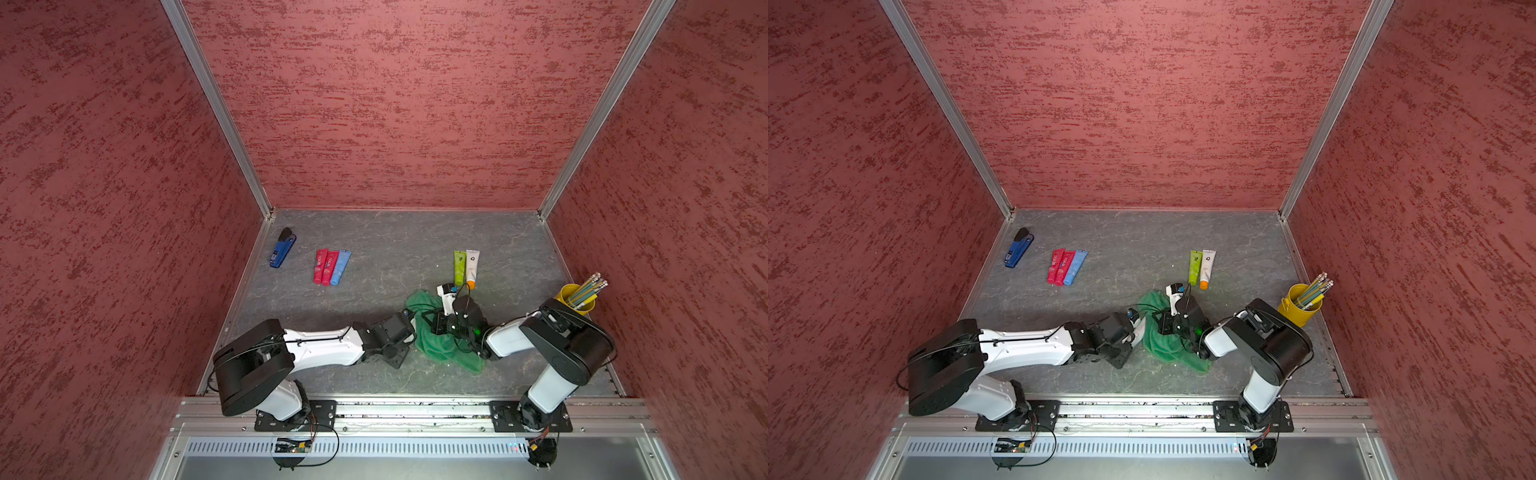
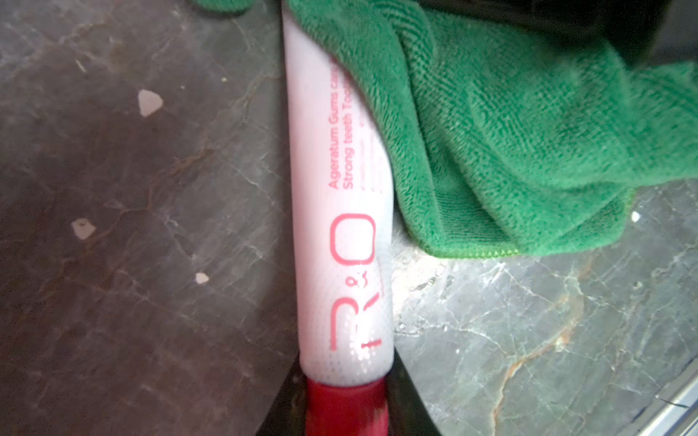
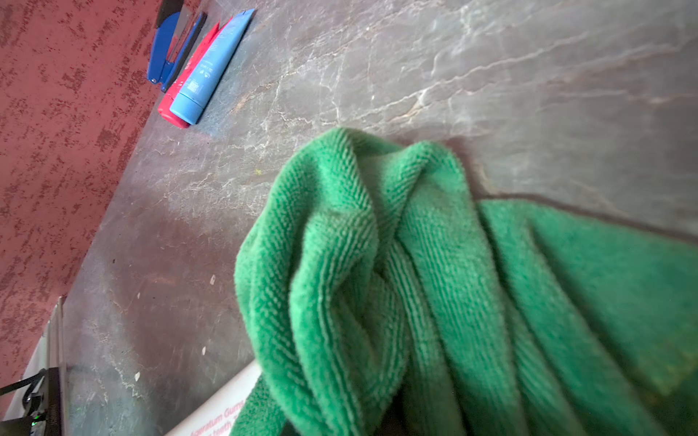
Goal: Wipe the surface of the toothpaste tube
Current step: Wipe the dirt from the toothpaste tube.
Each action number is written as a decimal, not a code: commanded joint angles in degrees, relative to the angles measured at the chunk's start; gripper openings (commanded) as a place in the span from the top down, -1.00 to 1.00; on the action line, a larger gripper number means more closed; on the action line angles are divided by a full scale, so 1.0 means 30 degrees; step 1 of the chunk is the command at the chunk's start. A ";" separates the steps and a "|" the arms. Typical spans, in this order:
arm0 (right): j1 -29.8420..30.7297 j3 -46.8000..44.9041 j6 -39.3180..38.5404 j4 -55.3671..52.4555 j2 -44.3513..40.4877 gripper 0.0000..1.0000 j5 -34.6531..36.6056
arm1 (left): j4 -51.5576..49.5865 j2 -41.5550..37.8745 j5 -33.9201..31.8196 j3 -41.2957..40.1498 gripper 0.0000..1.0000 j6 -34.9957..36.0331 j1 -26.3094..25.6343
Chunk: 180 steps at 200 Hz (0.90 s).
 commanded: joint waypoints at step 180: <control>-0.1710 0.0905 -0.1051 -0.5002 0.1592 1.00 -0.0125 | 0.0582 0.0275 -0.0142 -0.0024 1.00 0.0537 0.0309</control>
